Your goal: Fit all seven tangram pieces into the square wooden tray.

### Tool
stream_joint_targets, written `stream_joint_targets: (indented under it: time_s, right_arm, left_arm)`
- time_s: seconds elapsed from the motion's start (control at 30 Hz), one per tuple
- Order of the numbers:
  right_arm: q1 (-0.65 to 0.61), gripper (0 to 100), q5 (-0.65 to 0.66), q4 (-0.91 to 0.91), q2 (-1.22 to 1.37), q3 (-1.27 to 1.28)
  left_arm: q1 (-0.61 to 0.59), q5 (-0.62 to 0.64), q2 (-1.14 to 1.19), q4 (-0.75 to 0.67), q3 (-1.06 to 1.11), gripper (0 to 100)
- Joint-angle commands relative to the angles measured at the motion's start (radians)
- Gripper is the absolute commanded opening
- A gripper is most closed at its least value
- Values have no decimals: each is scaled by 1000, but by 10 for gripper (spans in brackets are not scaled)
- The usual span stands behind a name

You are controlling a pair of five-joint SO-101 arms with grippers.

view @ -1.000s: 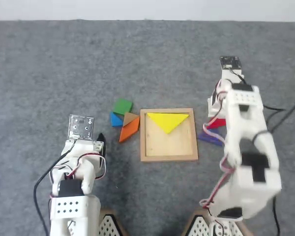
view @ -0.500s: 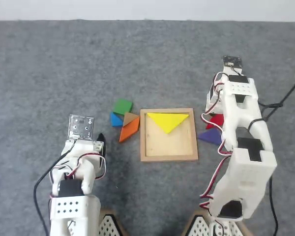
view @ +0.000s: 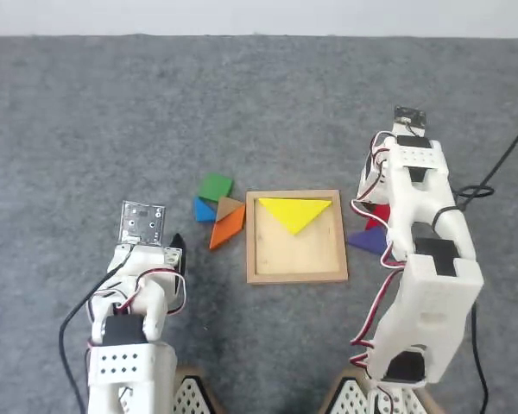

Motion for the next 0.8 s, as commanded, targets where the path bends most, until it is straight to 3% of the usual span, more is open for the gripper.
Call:
stream_joint_targets:
  time_s: [0.0, 0.2, 0.4, 0.7, 0.77]
  right_arm:
    - [-16, 329, -15, 5, -10, -3]
    - [-8, 311, -11, 5, -16, -5]
    - [-13, 152, -8, 5, -13, -3]
    - [-5, 158, -3, 7, -21, -8]
    - [8, 159, 75, 38, -41, -25]
  left_arm:
    - [-2, -6, -20, 6, -5, 151]
    - [-2, -6, -20, 6, -5, 151]
    - [-2, -6, -20, 6, -5, 151]
    - [-2, -6, -20, 6, -5, 151]
    - [-2, -6, -20, 6, -5, 151]
